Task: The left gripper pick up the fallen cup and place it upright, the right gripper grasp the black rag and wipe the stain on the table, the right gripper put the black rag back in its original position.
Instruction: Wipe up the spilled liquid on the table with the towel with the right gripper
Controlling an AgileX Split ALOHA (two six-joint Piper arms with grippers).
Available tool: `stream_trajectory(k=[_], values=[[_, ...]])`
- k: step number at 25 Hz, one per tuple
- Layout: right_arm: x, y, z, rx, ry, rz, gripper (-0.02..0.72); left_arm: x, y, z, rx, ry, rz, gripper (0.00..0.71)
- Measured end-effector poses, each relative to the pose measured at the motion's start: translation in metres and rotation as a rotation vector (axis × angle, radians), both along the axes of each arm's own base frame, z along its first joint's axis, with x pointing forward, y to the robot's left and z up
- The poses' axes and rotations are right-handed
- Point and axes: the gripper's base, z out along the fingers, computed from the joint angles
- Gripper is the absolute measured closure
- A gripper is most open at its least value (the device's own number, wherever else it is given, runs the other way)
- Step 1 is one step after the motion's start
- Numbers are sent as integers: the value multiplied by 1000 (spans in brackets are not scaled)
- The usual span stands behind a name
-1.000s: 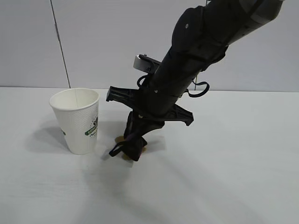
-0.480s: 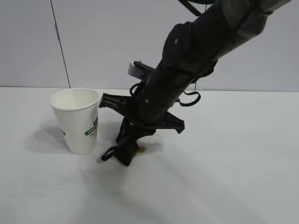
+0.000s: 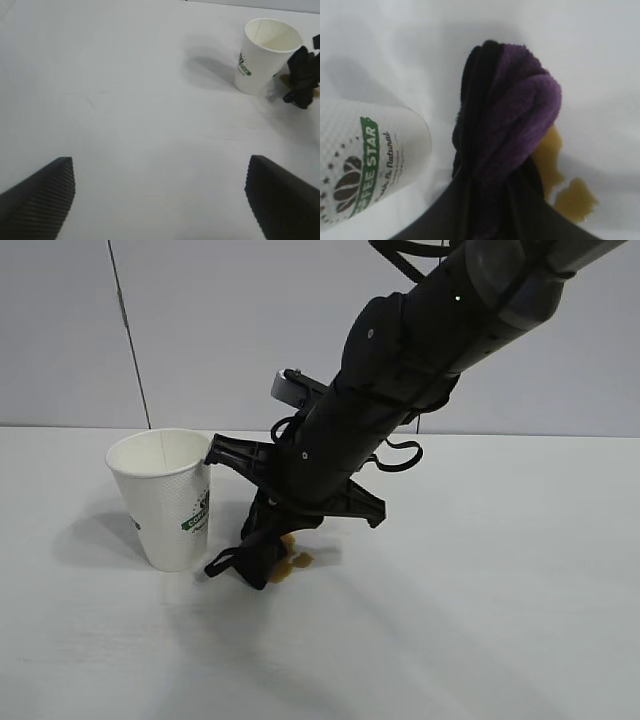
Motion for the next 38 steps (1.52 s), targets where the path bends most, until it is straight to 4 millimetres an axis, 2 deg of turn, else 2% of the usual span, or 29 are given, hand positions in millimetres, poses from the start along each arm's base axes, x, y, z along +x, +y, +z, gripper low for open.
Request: stream_trajectory(k=[8, 10, 15, 27, 38], values=[[14, 11, 6, -1, -20, 51, 622, 0, 1, 0, 8, 0, 5, 47], [14, 11, 6, -11, -15, 63, 622, 0, 1, 0, 8, 0, 5, 47], [8, 10, -9, -69, 56, 111, 622, 0, 1, 0, 8, 0, 5, 47], [8, 9, -7, -113, 68, 160, 622, 0, 1, 0, 9, 0, 6, 47], [27, -19, 4, -272, 72, 228, 622, 0, 1, 0, 9, 0, 6, 47]])
